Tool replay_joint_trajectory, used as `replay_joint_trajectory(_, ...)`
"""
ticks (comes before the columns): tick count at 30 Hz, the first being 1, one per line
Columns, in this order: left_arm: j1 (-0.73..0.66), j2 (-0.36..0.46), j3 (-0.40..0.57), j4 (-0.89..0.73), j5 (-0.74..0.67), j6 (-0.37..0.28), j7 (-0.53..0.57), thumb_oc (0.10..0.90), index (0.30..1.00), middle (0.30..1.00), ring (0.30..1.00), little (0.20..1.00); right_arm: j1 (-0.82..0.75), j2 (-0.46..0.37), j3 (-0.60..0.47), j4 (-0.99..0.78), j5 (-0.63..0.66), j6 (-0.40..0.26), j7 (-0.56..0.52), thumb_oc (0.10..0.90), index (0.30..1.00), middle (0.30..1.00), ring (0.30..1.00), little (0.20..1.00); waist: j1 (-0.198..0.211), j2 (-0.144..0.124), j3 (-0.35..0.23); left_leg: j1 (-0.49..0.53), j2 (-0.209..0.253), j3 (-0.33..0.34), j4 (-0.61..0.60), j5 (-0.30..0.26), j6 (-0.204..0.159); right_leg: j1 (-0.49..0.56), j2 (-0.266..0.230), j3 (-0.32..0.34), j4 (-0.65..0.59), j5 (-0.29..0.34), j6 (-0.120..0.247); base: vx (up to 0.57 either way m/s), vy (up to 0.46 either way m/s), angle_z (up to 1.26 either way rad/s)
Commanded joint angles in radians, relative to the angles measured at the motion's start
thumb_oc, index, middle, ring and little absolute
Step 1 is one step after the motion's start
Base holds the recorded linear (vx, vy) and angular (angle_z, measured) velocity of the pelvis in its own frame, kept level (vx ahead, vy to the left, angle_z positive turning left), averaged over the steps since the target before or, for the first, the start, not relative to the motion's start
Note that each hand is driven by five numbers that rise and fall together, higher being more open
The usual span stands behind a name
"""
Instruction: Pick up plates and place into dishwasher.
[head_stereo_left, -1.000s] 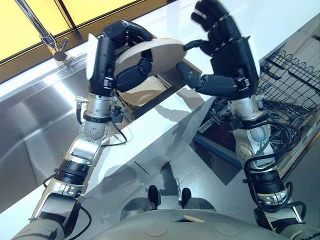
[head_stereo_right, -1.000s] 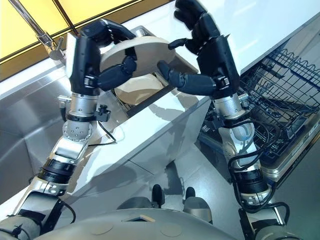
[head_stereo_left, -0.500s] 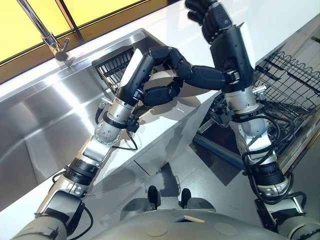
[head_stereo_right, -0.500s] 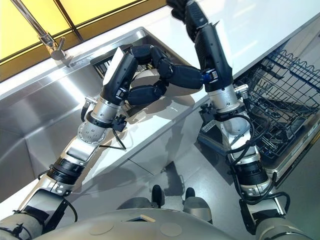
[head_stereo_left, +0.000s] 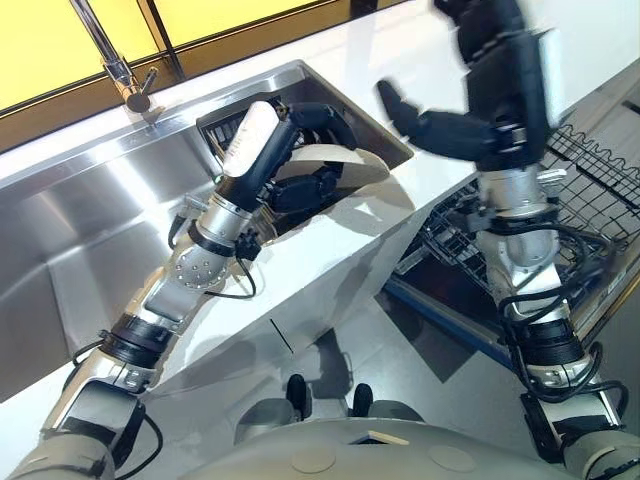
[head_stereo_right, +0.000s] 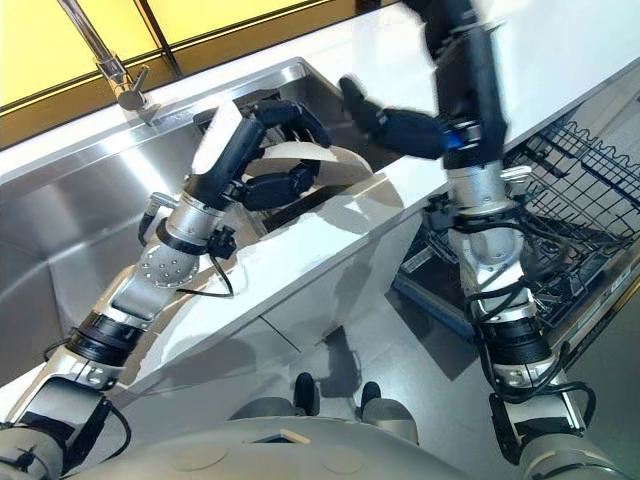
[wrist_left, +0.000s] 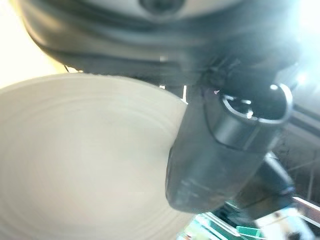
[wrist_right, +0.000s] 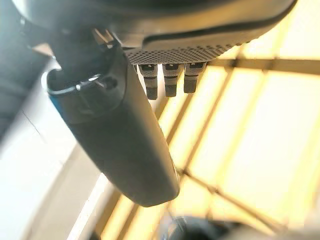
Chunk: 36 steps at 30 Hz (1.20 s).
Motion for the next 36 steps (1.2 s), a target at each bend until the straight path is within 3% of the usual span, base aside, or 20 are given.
replay_joint_trajectory(1, -0.08, 0.027, 0.135, 0.073, -0.066, -0.018, 0.087, 0.1, 0.3, 0.3, 0.3, 0.2, -0.112, -0.013, -0.085, -0.018, 0.099, -0.072, 0.022, 0.8, 0.9, 0.9, 0.9, 0.9, 0.011, 0.031, -0.09, 0.051, -0.025, 0.031, 0.002, -0.151, 0.004, -0.008, 0.074, -0.019, 0.087, -0.154, -0.003, 0.0, 0.012, -0.04)
replay_joint_trajectory(8, -0.042, 0.075, 0.22, 0.108, -0.098, -0.037, 0.071, 0.1, 0.3, 0.3, 0.3, 0.2, -0.06, -0.07, -0.098, 0.076, 0.116, 0.031, 0.204, 0.8, 0.9, 0.9, 0.9, 0.9, 0.009, 0.024, -0.105, 0.052, -0.023, 0.044, 0.002, -0.151, -0.001, -0.006, 0.073, -0.018, 0.074, -0.147, 0.0, 0.0, 0.002, -0.03)
replay_joint_trajectory(12, -0.048, 0.084, 0.232, 0.109, -0.123, -0.067, 0.061, 0.1, 0.3, 0.3, 0.3, 0.2, -0.039, -0.102, -0.084, 0.132, 0.064, 0.086, 0.289, 0.8, 0.9, 0.9, 0.9, 0.9, 0.005, 0.018, -0.107, 0.052, -0.022, 0.045, 0.002, -0.15, -0.002, -0.006, 0.072, -0.021, 0.078, -0.148, 0.0, 0.0, 0.0, 0.0)
replay_joint_trajectory(19, -0.086, 0.079, 0.216, 0.039, -0.222, -0.098, -0.021, 0.1, 0.3, 0.3, 0.3, 0.2, -0.029, -0.149, -0.044, 0.189, -0.019, 0.118, 0.288, 0.8, 0.9, 0.9, 0.9, 0.9, 0.002, 0.015, -0.104, 0.052, -0.019, 0.04, 0.002, -0.148, -0.006, -0.008, 0.071, -0.024, 0.087, -0.152, 0.0, 0.0, 0.0, 0.0)
replay_joint_trajectory(36, -0.134, 0.007, 0.097, -0.041, -0.287, -0.124, -0.194, 0.1, 0.3, 0.3, 0.3, 0.2, -0.069, -0.095, 0.07, 0.169, -0.002, 0.186, 0.384, 0.8, 0.9, 0.9, 0.9, 0.9, 0.01, 0.023, -0.089, 0.053, -0.025, 0.017, 0.002, -0.149, -0.005, 0.001, 0.071, -0.034, 0.087, -0.158, -0.001, 0.0, 0.0, 0.01)
